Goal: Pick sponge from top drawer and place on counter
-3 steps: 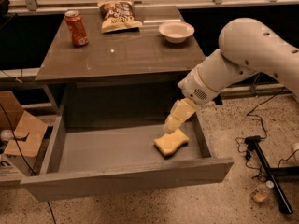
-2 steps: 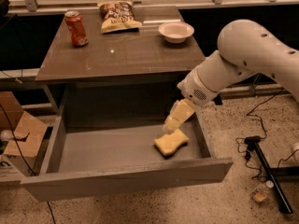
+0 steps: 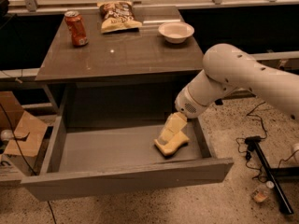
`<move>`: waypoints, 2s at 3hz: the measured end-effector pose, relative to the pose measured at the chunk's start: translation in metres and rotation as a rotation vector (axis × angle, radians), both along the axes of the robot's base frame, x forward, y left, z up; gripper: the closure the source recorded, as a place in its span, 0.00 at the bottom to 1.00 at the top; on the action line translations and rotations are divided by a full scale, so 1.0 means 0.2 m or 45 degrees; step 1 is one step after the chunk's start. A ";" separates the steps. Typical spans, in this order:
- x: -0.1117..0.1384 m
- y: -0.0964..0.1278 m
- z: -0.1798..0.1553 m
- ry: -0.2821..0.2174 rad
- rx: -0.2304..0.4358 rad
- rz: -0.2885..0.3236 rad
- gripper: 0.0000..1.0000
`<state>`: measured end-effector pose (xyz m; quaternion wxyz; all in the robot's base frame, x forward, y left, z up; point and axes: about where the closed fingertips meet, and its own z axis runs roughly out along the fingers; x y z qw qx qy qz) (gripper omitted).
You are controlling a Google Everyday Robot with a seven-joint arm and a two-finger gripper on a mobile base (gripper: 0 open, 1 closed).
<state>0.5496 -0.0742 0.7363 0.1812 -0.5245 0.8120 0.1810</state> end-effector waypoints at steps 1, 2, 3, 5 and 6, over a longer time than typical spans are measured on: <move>0.02 -0.03 -0.26 0.059 -0.015 -0.062 0.00; 0.05 -0.04 -0.44 0.075 -0.018 -0.116 0.00; 0.07 -0.07 -0.62 0.105 -0.055 -0.167 0.00; 0.05 -0.12 -0.76 0.133 -0.122 -0.237 0.14; 0.04 -0.13 -0.71 0.102 -0.160 -0.276 0.37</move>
Offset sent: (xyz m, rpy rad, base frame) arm 0.0194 -0.0149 -0.1258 -0.0167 0.0689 -0.1476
